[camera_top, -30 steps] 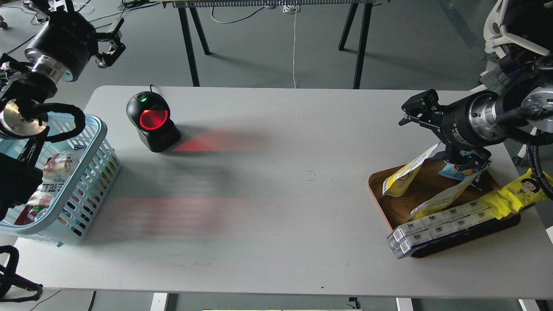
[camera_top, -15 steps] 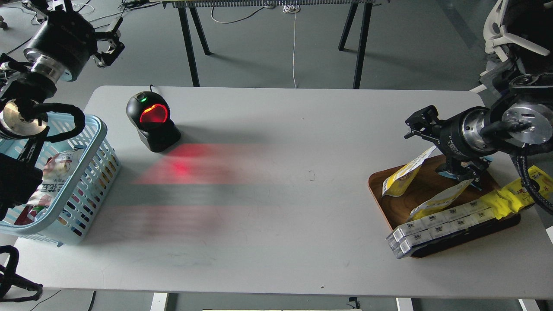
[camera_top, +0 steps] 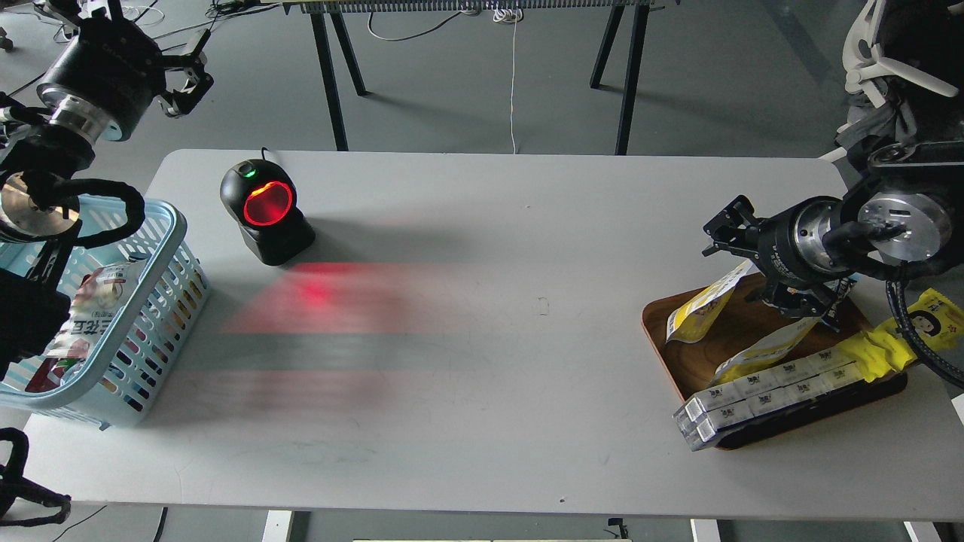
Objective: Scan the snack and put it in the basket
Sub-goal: 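Lower the right gripper and grasp the yellow snack packet on the tray, then lift the packet and carry it toward the scanner, setting it down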
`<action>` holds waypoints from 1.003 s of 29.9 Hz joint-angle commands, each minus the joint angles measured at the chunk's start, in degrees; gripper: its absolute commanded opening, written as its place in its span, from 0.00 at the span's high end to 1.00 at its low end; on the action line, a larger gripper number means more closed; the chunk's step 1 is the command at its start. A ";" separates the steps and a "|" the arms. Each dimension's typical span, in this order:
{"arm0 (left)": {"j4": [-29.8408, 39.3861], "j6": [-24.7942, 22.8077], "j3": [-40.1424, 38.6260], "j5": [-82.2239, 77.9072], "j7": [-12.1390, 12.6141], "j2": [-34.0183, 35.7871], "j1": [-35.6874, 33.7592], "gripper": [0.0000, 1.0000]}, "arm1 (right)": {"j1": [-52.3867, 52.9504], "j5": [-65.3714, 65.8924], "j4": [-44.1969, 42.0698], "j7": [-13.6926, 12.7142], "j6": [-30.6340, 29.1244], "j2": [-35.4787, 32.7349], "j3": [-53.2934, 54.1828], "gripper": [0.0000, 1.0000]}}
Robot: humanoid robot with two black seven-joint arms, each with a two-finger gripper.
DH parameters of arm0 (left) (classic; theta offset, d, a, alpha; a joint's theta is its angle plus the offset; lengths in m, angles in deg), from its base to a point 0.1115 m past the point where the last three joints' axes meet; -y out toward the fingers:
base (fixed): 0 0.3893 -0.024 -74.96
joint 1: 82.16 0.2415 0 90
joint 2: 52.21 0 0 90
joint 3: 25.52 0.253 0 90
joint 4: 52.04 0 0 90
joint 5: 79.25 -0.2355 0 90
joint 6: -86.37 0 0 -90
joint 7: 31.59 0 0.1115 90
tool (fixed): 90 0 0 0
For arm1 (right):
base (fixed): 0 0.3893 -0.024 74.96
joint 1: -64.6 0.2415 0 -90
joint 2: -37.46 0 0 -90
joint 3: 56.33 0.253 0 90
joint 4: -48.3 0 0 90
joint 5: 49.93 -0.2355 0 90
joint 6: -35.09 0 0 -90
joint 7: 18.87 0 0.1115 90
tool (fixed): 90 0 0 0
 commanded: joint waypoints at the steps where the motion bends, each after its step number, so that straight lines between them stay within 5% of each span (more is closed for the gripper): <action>1: 0.00 0.01 0.01 0.00 0.00 0.26 0.00 0.00 | 0.07 0.91 0.13 0.00 0.00 -0.01 0.05 0.67; 3: -0.08 0.01 0.01 0.00 0.00 0.35 0.00 0.00 | 0.07 0.91 0.30 0.00 0.00 -0.01 0.05 0.94; 4: -0.09 0.01 0.01 0.00 0.00 0.35 0.00 0.00 | 0.07 0.99 0.22 0.00 0.00 0.07 0.05 1.00; 30: -0.35 -0.07 0.01 0.00 -0.09 1.23 0.00 0.00 | 7.88 0.03 1.97 -0.09 0.61 -3.44 9.80 1.00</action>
